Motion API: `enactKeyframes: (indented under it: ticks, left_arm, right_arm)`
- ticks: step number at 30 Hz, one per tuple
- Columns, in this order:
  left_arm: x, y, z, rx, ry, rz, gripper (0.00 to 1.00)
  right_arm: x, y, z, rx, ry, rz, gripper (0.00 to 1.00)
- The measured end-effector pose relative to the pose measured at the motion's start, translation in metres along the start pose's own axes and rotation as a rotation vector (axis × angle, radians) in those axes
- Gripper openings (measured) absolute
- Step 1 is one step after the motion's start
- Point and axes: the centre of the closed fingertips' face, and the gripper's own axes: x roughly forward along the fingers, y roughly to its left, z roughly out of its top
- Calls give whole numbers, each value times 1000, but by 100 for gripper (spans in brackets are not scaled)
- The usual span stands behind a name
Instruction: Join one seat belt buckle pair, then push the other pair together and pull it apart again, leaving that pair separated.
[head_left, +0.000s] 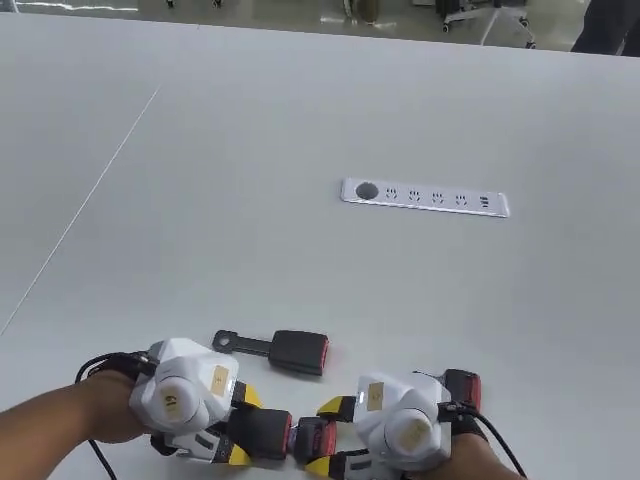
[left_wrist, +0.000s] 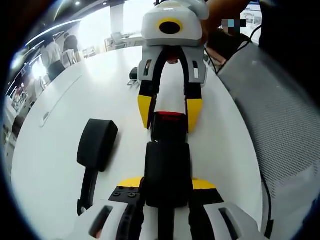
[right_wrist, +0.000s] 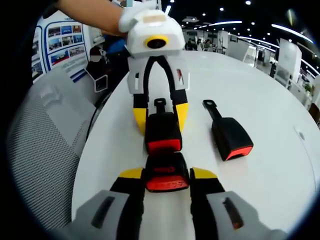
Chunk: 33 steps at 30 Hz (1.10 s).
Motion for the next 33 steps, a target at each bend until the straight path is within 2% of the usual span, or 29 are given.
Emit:
enactKeyframes:
  ticks: [2,4,5,6,7,8,9,11,14,16,18,25,29,33]
  left_arm:
    - [1,0,0,-20,8,8,35]
    - [1,0,1,-34,18,12,35]
    - [1,0,0,-62,25,22,36]
    - [1,0,2,-46,21,14,37]
    - [0,0,-1,-29,45,28,39]
    - [-1,5,-4,-4,73,72,45]
    - [0,1,-3,-5,73,64,55]
    - [-3,-3,-1,-24,58,58,62]
    - [-12,1,4,-44,41,93,60]
    - [-17,6,12,-65,5,130,64]
    - [-21,7,19,-81,-18,142,67]
    - [-31,12,32,-60,-28,161,67]
    - [-35,21,38,-53,-31,166,67]
    - [-41,35,43,-41,-29,180,67]
  right_arm:
    - [-1,-1,0,6,7,-25,37]
    - [-2,-2,2,28,5,-32,52]
    - [-4,-5,3,33,2,-43,58]
    - [-6,-7,4,38,1,-54,64]
    - [-10,-10,2,62,11,-69,67]
    - [-12,-11,1,66,12,-74,70]
    - [-16,-14,1,55,0,-89,72]
    - [-23,-16,-1,58,2,-106,72]
    - [-31,-19,-4,68,-5,-128,72]
    - [-38,-22,-5,89,-15,-147,72]
    - [-46,-23,-7,93,-20,-159,72]
    - [-87,-35,-16,93,-50,-214,74]
    - [-111,-48,-31,117,-49,-249,74]
    - [-128,-60,-43,148,-50,-278,74]
